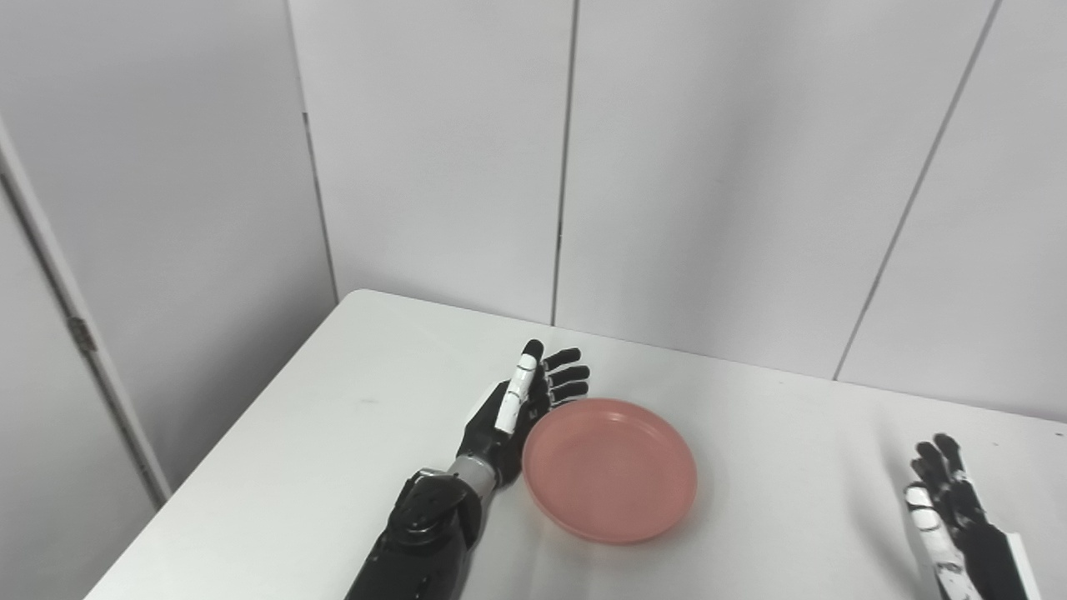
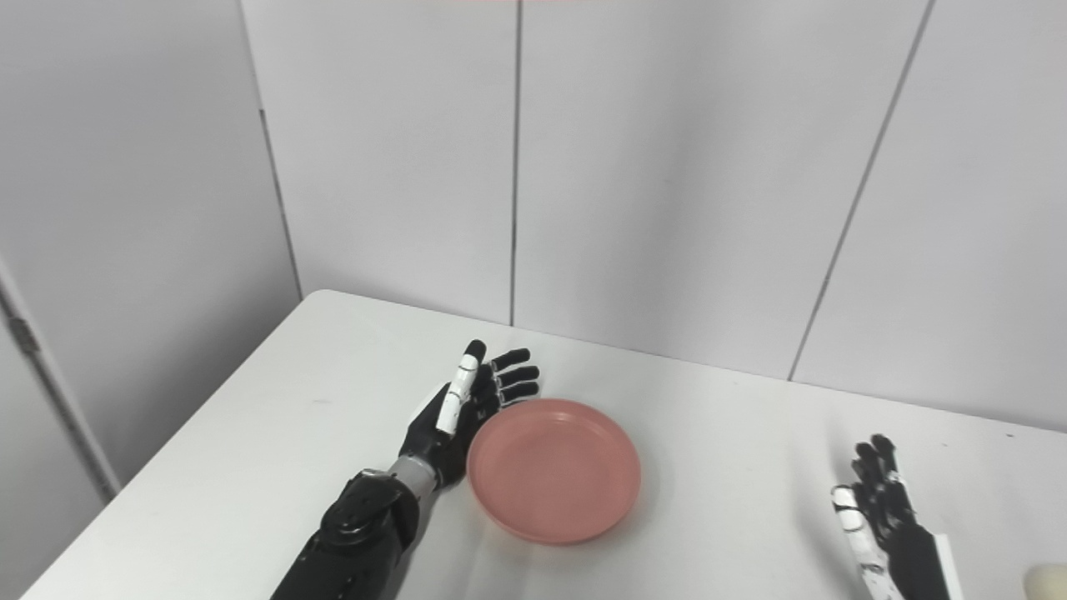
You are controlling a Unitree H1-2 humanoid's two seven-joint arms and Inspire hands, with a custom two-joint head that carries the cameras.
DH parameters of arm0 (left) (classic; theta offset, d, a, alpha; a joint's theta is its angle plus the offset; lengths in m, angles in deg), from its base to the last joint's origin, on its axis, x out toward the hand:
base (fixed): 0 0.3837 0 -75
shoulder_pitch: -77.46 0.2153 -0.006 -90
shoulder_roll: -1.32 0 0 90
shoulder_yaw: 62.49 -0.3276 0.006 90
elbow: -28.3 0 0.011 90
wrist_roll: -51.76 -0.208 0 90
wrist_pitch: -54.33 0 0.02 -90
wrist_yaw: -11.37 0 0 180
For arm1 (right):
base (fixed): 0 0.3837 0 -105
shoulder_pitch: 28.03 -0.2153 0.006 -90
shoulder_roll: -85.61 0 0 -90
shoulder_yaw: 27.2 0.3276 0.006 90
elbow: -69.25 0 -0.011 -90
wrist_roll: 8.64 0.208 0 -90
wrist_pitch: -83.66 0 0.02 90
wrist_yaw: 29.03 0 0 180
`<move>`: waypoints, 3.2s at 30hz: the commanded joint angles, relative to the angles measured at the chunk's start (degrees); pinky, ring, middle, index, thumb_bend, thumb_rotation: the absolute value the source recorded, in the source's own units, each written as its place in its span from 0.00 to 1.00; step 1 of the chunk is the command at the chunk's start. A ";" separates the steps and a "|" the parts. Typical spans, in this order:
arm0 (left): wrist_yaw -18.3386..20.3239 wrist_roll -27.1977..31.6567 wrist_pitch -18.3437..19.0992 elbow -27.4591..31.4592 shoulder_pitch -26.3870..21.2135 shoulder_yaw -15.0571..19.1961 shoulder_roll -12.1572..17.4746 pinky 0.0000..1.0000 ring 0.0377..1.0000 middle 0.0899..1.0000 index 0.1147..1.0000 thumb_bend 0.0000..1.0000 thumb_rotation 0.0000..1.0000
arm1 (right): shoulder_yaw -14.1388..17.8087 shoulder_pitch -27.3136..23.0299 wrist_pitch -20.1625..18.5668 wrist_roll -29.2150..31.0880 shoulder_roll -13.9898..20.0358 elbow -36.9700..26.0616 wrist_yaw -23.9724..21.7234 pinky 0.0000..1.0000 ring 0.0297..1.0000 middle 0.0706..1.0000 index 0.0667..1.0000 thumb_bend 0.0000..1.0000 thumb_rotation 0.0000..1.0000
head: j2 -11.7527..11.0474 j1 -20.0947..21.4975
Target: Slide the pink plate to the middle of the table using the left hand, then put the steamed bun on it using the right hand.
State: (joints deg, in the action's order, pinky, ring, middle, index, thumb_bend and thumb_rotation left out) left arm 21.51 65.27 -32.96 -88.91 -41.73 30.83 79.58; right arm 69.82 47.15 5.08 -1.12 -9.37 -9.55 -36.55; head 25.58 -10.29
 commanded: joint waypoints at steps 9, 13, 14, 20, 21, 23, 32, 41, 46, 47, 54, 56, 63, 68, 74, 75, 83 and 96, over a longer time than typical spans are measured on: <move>2.91 -0.90 -0.96 2.69 2.84 -2.43 -0.95 0.81 0.82 0.79 0.77 0.73 0.99 | -1.79 -0.44 1.92 -3.24 -2.12 0.82 2.01 1.00 0.96 0.93 0.97 0.62 0.69 | 0.79 5.96; 1.18 -1.76 -3.92 3.10 4.84 -2.14 -2.50 0.83 0.83 0.81 0.79 0.69 0.93 | -2.24 -0.34 0.91 -3.43 -3.22 0.02 2.62 1.00 0.95 0.93 0.96 0.61 0.67 | 0.99 9.33; 0.84 -2.01 -4.87 3.39 5.40 -2.06 -2.88 0.84 0.84 0.82 0.79 0.69 0.92 | -2.42 -0.28 0.50 -3.81 -3.53 -0.35 2.90 1.00 0.95 0.93 0.96 0.61 0.67 | 0.99 10.24; 0.63 -2.74 -8.78 4.93 7.73 -1.97 -3.50 0.86 0.87 0.85 0.82 0.68 0.91 | -3.75 -0.04 -0.88 -7.00 -4.99 -1.66 4.80 1.00 0.96 0.92 0.96 0.66 0.71 | 1.74 16.44; 0.24 -3.00 -9.29 5.17 8.06 -1.86 -3.69 0.87 0.87 0.85 0.82 0.67 0.91 | -3.99 -0.08 -0.85 -7.11 -5.20 -1.73 4.88 1.00 0.96 0.93 0.96 0.67 0.71 | 1.95 17.26; -0.78 -3.96 -10.28 5.86 8.79 -1.92 -4.03 0.87 0.88 0.86 0.84 0.67 0.91 | -4.47 -0.22 -0.33 -7.86 -5.72 -1.66 5.43 0.98 0.95 0.93 0.97 0.68 0.71 | 2.12 19.24; 0.37 -5.52 -12.30 7.94 11.19 -4.28 -4.20 0.99 0.98 0.97 0.95 0.64 0.99 | -5.15 -0.95 -2.05 -7.86 -7.38 -1.94 6.56 0.99 0.96 0.94 0.97 0.68 0.69 | 2.94 22.63; -0.74 -7.84 -13.04 10.55 13.79 -7.47 -6.20 1.00 0.99 0.99 0.98 0.59 1.00 | -3.83 -1.72 -3.33 -5.63 -6.83 -2.55 6.45 0.99 0.95 0.93 0.96 0.68 0.71 | 2.91 23.52; -0.17 -8.33 -12.27 11.18 14.12 -9.19 -6.91 1.00 1.00 1.00 0.99 0.54 1.00 | -1.75 -2.34 -6.92 -4.98 -5.39 -6.47 7.51 1.00 0.95 0.93 0.95 0.71 0.71 | 2.22 23.36; -0.27 -8.67 -12.39 10.56 13.96 -9.52 -7.12 1.00 1.00 1.00 0.99 0.53 1.00 | -1.04 -2.73 -7.65 -5.11 -4.61 -7.57 7.86 1.00 0.94 0.92 0.95 0.72 0.70 | 2.08 23.29; -1.55 -11.09 -15.27 6.47 12.80 -10.37 -8.01 1.00 1.00 1.00 1.00 0.56 1.00 | -1.17 -5.16 -21.74 -9.57 9.59 -15.92 1.60 0.95 0.94 0.94 0.95 0.59 0.70 | 1.81 23.74; -1.99 -11.87 -15.73 6.18 12.74 -10.39 -8.16 1.00 0.99 0.99 0.99 0.55 1.00 | -1.45 -5.32 -25.65 -12.85 13.83 -18.41 0.80 0.90 0.93 0.93 0.95 0.58 0.66 | 1.63 24.69; -0.92 -11.45 -15.28 6.30 12.83 -9.97 -7.60 1.00 0.99 0.99 0.99 0.58 1.00 | -1.80 -5.22 -34.14 -23.12 22.10 -21.82 1.20 0.86 0.91 0.90 0.90 0.72 0.63 | 1.30 31.43; 0.80 -9.04 -12.95 9.02 13.07 -9.14 -6.82 1.00 0.99 0.99 0.98 0.59 1.00 | 1.15 -6.05 -38.34 -31.05 22.91 -22.48 -2.25 0.79 0.86 0.88 0.91 0.78 0.56 | 1.86 36.03; 2.16 -7.02 -9.81 11.41 13.10 -8.75 -5.66 1.00 1.00 1.00 0.99 0.58 0.99 | 4.15 -7.03 -38.34 -46.78 20.83 -22.68 -8.96 0.76 0.88 0.91 0.92 0.82 0.47 | 2.36 39.05; 2.11 -6.82 -9.53 11.54 13.12 -8.66 -5.56 1.00 0.99 0.99 0.99 0.58 0.98 | 4.82 -7.33 -38.34 -49.07 20.28 -22.51 -10.18 0.76 0.89 0.92 0.93 0.82 0.44 | 2.52 39.88; 2.52 -6.09 -7.94 12.47 12.93 -8.24 -4.56 0.99 0.99 0.99 0.98 0.56 0.98 | 7.76 -8.68 -38.33 -60.84 18.21 -21.77 -17.00 0.80 0.91 0.95 0.95 0.83 0.39 | 2.91 41.50; 3.11 -4.19 -6.58 12.98 12.93 -7.85 -4.05 0.98 0.99 0.98 0.96 0.59 0.94 | 9.05 -9.71 -38.33 -71.61 17.76 -18.10 -27.57 0.71 0.83 0.88 0.93 0.87 0.42 | 3.46 41.82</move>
State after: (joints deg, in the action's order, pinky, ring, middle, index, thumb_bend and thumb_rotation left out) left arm 23.92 60.33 -39.59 -76.32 -29.59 22.62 75.10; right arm 78.87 39.71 -33.58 -71.75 6.88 -27.13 -64.25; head 28.92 31.55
